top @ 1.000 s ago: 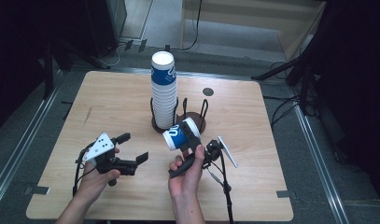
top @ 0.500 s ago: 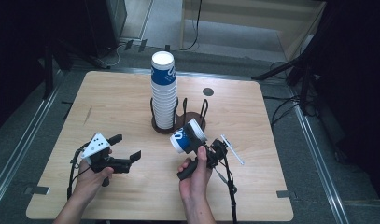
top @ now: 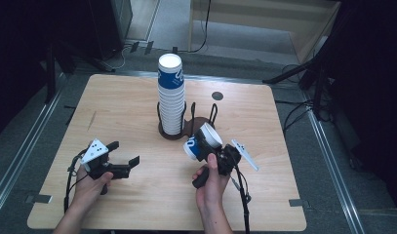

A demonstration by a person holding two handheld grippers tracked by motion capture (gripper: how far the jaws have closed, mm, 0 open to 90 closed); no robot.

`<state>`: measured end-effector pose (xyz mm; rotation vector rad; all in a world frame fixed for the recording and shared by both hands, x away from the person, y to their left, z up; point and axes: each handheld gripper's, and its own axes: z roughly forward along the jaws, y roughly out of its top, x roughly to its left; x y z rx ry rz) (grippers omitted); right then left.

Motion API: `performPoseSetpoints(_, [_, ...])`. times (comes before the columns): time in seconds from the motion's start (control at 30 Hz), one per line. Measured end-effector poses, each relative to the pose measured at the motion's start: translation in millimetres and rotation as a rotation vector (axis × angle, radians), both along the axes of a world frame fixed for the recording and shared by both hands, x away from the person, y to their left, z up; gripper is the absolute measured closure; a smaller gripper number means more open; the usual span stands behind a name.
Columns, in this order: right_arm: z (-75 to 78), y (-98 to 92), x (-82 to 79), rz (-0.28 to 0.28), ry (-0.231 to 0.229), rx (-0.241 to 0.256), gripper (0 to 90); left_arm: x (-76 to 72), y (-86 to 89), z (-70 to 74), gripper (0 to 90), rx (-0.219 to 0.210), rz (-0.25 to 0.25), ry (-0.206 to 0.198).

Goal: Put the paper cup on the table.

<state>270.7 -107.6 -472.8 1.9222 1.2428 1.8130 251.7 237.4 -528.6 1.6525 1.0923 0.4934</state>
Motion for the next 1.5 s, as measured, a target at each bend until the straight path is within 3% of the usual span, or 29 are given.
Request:
performPoseSetpoints(0.2, [-1.2, -3.0, 0.4, -0.004, -0.062, -0.092, 19.1, 0.9, 9.4, -4.1, 0.0, 0.002, 0.031, 0.007])
performPoseSetpoints(0.47, [-1.8, -8.2, 0.6, 0.006, -0.099, -0.173, 18.9, 1.6, 18.8, -8.5, 0.0, 0.023, 0.059, 0.021])
performPoseSetpoints(0.67, [-1.4, -15.2, 3.8, 0.007, -0.129, -0.191, 18.9, 2.2, 24.9, -15.1, 0.0, 0.058, 0.085, 0.045])
performPoseSetpoints(0.93, [-1.7, -24.4, 6.7, 0.002, -0.150, -0.228, 18.8, 1.9, 35.4, -16.2, 0.0, 0.078, 0.130, 0.041])
performPoseSetpoints(1.3, [-1.4, -41.8, 12.1, -0.020, -0.176, -0.325, 18.6, 2.0, 39.7, -21.5, 0.0, 0.089, 0.166, 0.049])
performPoseSetpoints(1.5, [-0.7, -54.1, 15.6, -0.045, -0.194, -0.379, 18.5, 0.7, 40.6, -21.6, 0.0, 0.064, 0.174, 0.043])
